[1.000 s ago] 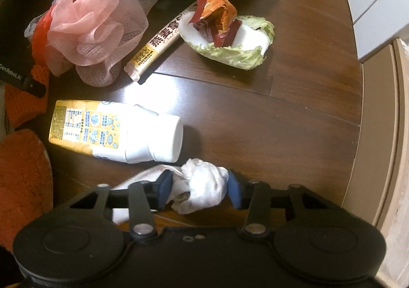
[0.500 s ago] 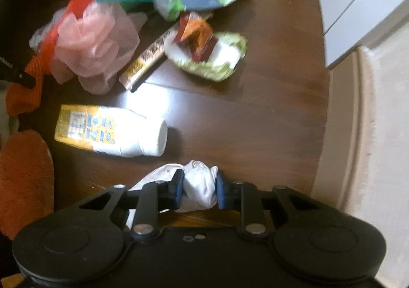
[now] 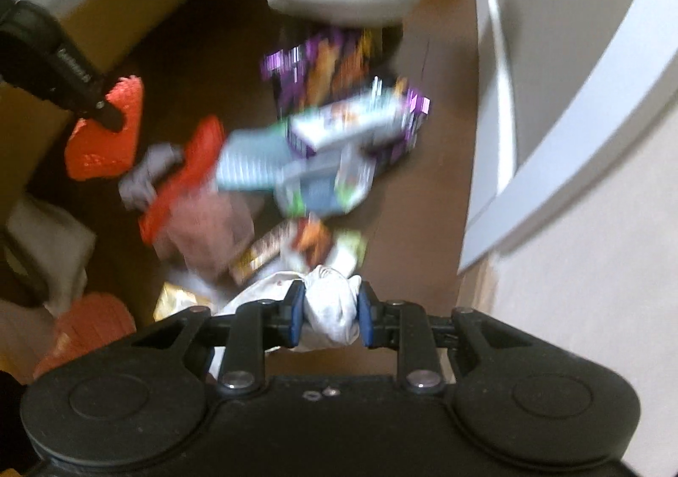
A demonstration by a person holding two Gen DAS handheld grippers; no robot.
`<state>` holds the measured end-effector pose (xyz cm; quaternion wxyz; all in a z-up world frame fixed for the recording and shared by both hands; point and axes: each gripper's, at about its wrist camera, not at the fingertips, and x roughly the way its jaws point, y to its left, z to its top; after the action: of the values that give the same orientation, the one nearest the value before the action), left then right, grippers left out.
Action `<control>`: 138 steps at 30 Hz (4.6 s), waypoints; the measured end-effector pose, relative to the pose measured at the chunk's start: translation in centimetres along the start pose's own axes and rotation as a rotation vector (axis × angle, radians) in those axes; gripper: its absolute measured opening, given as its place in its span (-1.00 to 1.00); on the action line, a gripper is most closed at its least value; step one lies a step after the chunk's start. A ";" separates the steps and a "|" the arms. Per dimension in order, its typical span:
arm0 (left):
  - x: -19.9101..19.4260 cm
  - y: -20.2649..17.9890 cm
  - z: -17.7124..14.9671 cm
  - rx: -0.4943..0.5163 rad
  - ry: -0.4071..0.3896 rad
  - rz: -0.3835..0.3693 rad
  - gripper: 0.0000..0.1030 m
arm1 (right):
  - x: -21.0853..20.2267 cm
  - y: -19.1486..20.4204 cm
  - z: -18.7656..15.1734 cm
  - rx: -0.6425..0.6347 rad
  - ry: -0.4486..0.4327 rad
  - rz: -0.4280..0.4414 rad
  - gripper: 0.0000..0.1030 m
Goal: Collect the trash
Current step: 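Carry the orange mesh and white tissue over the green wastebasket with both tools, then open the left tool over the wastebasket while the right tool releases the tissue, then grasp the red plastic bag with the left tool while the right tool grasps the drink carton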
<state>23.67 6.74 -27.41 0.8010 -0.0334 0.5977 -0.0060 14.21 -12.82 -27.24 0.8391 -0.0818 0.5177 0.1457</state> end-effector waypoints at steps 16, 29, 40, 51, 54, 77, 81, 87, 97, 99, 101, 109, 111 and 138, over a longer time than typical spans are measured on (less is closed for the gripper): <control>-21.5 -6.8 6.3 0.028 -0.309 0.018 -0.78 | -13.9 -2.0 8.2 0.057 -0.303 -0.018 -0.52; -24.6 -6.8 17.0 0.109 -0.466 -0.006 -0.78 | -15.9 -3.9 17.1 0.233 -0.478 -0.048 -0.52; -20.6 -5.0 28.2 0.142 -0.543 -0.088 -0.77 | -11.9 -3.8 32.5 0.162 -0.592 -0.280 -0.52; -12.3 -4.0 35.8 0.176 -0.513 -0.130 -0.77 | -3.2 -2.3 42.1 0.044 -0.502 -0.472 -0.52; -10.1 -4.1 36.8 0.195 -0.486 -0.129 -0.77 | -0.9 -1.8 42.8 0.006 -0.459 -0.479 -0.52; -4.5 -5.5 36.8 0.257 -0.357 -0.102 -0.44 | 2.6 -1.0 41.9 -0.092 -0.318 -0.358 0.06; -6.0 -5.8 35.7 0.256 -0.398 -0.078 0.14 | 0.6 -1.4 41.0 -0.074 -0.353 -0.344 0.14; -8.9 -6.0 33.2 0.235 -0.448 -0.063 0.15 | -2.6 -2.1 39.3 -0.047 -0.397 -0.314 0.26; -14.6 -5.9 27.0 0.223 -0.528 -0.031 0.15 | -8.3 -3.4 34.3 0.019 -0.469 -0.225 0.37; -15.4 -5.9 25.8 0.219 -0.531 -0.031 0.14 | -9.2 -3.6 33.2 0.036 -0.480 -0.203 0.38; -16.0 -6.0 24.3 0.214 -0.533 -0.031 0.14 | -10.0 -3.5 31.8 0.050 -0.491 -0.188 0.39; -16.5 -5.7 18.3 0.215 -0.509 -0.015 0.14 | -12.0 -2.8 26.8 0.068 -0.530 -0.164 0.49; -16.3 -5.3 17.0 0.222 -0.500 -0.009 0.14 | -12.2 -2.9 25.7 0.096 -0.536 -0.148 0.53; -2.5 -0.5 4.5 0.160 -0.150 0.037 0.39 | -1.6 0.7 6.9 0.041 -0.177 0.021 0.89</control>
<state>27.29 6.56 -23.74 0.8436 0.0413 0.5342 -0.0363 19.15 -10.42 -22.69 0.8815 -0.0459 0.4452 0.1508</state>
